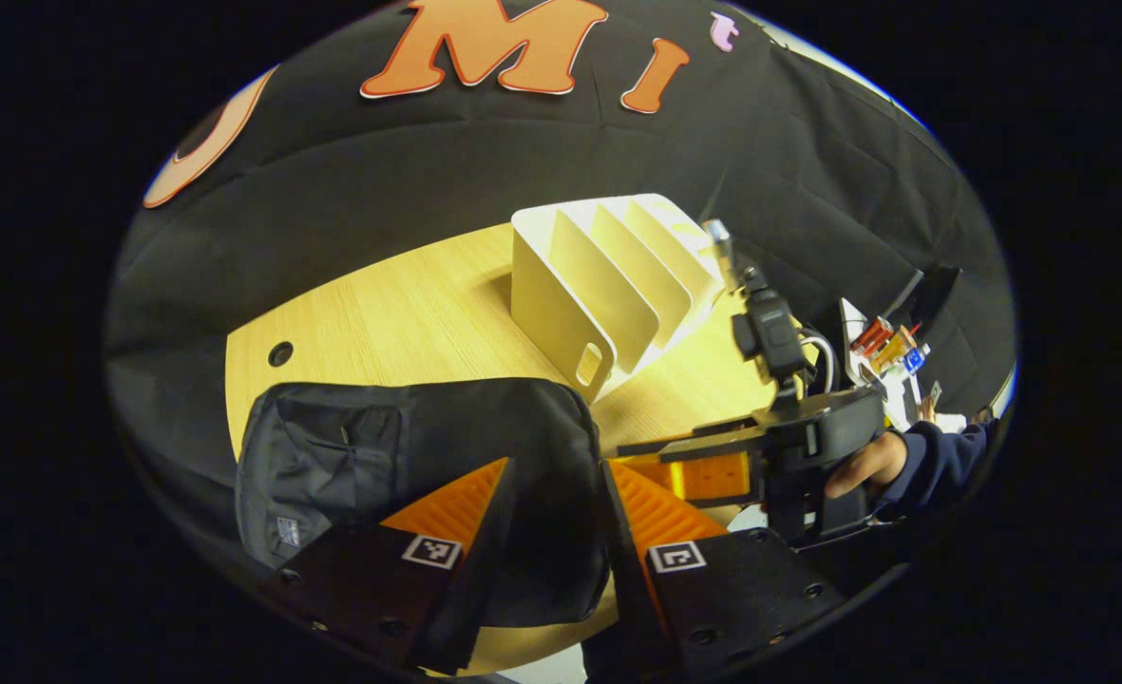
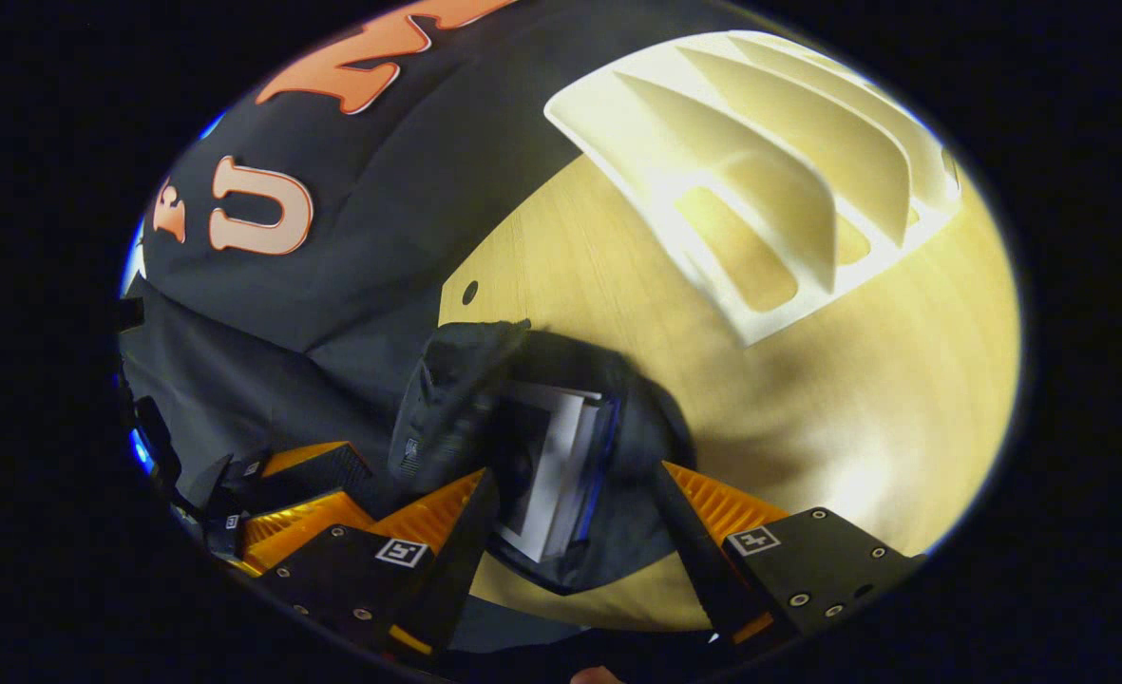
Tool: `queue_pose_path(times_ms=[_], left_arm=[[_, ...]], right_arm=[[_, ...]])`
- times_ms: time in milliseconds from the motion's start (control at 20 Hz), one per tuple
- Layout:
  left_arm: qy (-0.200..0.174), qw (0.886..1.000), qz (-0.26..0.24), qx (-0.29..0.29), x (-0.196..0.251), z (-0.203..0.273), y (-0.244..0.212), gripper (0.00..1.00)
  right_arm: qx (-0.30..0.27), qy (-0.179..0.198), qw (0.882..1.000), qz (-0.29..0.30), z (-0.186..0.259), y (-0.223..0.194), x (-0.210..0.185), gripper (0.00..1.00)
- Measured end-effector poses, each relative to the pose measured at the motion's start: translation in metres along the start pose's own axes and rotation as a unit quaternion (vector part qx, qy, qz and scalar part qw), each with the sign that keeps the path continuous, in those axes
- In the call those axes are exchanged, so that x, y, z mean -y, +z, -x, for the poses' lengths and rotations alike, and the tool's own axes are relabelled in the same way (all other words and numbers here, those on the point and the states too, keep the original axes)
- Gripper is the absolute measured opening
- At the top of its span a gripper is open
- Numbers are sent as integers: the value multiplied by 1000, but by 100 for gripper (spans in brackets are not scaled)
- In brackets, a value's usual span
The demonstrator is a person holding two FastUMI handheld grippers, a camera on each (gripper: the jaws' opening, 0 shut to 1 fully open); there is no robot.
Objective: Open the schoolbag, grab two books from the bookshelf and put them into the schoolbag.
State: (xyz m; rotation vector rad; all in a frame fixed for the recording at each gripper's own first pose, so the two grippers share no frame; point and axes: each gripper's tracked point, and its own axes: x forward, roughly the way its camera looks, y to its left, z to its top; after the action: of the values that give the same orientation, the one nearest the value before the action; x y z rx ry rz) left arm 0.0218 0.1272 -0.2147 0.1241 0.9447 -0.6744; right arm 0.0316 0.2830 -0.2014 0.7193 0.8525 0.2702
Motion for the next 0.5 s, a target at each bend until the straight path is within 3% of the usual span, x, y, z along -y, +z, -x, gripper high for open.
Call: queue_pose_path(times_ms=[50,100,200,350,500], left_arm=[[3,1000,11,5,8,0,0,62],[7,1000,22,10,15,-3,1,74],[16,999,41,19,31,-4,3,87],[34,996,66,42,53,-7,13,88],[66,991,79,82,72,-5,35,98]], right_arm=[[1,-9,1000,17,13,3,10,98],[6,-13,999,31,24,10,18,99],[19,-20,998,52,45,26,31,98],[49,-33,995,80,79,53,53,98],[86,-45,989,114,115,81,66,98]])
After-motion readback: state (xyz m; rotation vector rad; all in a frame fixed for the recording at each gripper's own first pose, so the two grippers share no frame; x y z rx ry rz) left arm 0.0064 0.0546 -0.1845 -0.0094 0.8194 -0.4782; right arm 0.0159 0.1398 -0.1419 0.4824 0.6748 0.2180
